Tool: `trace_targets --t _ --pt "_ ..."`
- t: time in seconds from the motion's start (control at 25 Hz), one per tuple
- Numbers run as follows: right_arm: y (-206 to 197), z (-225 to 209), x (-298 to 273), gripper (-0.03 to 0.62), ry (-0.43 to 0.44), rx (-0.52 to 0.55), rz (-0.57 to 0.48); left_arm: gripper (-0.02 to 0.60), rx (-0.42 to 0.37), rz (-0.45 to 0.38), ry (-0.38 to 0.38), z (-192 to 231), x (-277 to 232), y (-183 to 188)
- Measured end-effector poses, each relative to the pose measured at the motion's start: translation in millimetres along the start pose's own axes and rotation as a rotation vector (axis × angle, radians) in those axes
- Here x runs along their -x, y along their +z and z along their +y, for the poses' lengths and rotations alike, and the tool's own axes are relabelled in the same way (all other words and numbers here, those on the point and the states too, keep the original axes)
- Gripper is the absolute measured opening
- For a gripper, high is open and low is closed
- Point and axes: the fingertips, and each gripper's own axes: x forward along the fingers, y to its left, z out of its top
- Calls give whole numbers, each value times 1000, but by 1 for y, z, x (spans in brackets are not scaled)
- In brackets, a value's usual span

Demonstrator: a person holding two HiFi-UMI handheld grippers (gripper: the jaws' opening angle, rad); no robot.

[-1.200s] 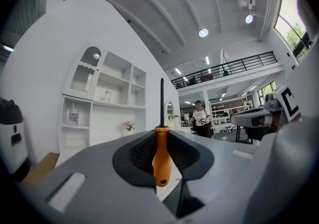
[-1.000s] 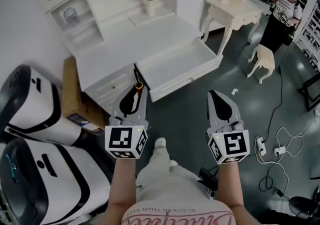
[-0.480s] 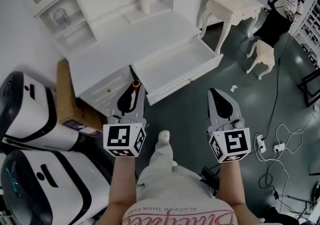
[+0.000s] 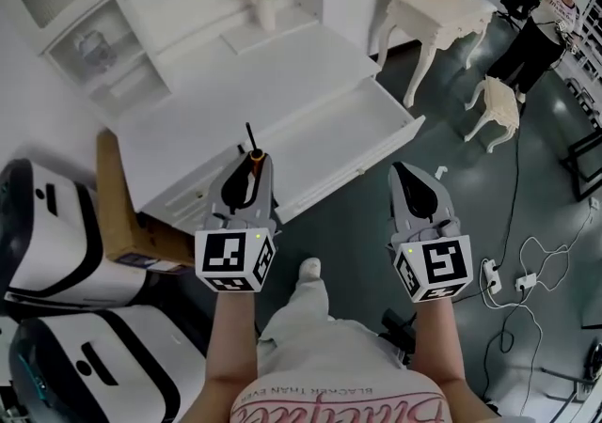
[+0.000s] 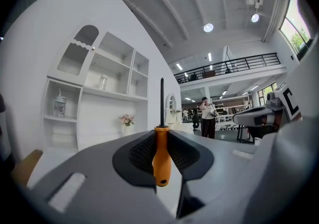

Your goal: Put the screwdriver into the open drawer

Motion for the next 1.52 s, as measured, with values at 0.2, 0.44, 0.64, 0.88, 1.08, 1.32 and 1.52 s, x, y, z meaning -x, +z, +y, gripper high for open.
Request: trace_targets --t 0.2,0.44,0.64,0.88,1.08,1.32,1.52 --pt "3 -19 -37 1 -21 -8 1 87 3 -1 -18 15 -41 3" --pt "6 -35 -78 1 -41 -8 7 87 15 -1 -37 35 -87 5" --pt "3 -48 -105 2 -63 -8 31 87 24 8 -49 51 -121 3" --pt "-2 -60 -135 1 -85 -14 52 87 38 27 -64 66 -157 -5" --pt "-15 -66 -154 2 -97 -29 83 87 48 55 -73 75 -179 -17" --pt "-31 -68 -165 1 -111 -65 115 87 57 98 -93 79 -192 -36" --pt "-51 -66 -166 2 -109 -87 165 87 70 146 -109 74 -198 -56"
